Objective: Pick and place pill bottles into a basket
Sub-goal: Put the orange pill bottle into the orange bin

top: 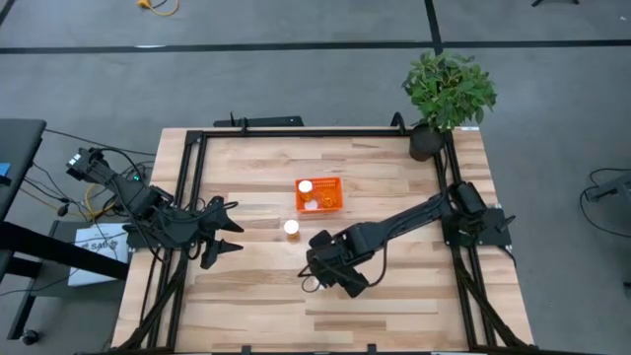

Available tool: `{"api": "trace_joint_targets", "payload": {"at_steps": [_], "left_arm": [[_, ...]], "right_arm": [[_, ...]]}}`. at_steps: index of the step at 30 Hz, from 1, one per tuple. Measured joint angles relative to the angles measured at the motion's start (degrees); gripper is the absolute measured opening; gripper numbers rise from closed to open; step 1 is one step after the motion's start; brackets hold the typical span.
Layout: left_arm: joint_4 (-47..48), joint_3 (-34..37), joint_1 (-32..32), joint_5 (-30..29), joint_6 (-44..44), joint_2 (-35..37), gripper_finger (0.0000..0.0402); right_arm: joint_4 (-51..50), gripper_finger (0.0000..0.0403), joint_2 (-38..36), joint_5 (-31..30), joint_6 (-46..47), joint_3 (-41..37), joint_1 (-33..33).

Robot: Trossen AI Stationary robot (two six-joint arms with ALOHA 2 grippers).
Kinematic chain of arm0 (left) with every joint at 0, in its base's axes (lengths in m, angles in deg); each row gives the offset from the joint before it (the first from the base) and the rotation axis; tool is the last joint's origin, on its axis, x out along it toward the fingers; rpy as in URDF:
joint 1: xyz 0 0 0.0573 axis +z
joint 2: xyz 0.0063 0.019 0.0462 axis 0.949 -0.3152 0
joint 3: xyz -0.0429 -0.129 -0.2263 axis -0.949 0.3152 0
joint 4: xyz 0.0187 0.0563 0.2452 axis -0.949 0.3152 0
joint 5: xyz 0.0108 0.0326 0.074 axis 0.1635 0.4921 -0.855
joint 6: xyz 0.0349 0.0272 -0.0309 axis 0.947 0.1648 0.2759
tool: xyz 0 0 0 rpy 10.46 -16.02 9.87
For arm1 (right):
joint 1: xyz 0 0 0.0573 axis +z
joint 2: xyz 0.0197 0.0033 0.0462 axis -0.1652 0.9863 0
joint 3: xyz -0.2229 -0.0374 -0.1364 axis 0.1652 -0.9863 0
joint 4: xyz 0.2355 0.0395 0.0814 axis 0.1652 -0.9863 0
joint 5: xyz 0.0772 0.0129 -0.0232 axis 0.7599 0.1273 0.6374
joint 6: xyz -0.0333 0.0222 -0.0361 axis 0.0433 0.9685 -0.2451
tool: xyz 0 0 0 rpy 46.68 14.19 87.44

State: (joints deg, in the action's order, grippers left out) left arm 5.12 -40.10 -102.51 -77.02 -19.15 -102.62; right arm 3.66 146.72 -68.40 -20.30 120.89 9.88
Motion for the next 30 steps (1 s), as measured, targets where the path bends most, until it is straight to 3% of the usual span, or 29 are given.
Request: {"api": "trace_joint_targets", "payload": {"at_steps": [12,22,30], "left_arm": [[0.0,0.0,-0.01,0.0,0.02,0.0,0.0232],[0.02,0.0,0.0,-0.01,0.02,-0.01,0.0232],[0.04,0.0,-0.01,2.47,0.02,-0.02,0.0232]], "right_arm": [[-5.22,0.0126,-0.02,0.56,3.44,3.12,-4.23],[4.87,0.012,-0.02,-0.45,19.36,3.12,-4.15],[4.87,0.0129,-0.02,-0.42,20.31,3.12,-1.29]]}}
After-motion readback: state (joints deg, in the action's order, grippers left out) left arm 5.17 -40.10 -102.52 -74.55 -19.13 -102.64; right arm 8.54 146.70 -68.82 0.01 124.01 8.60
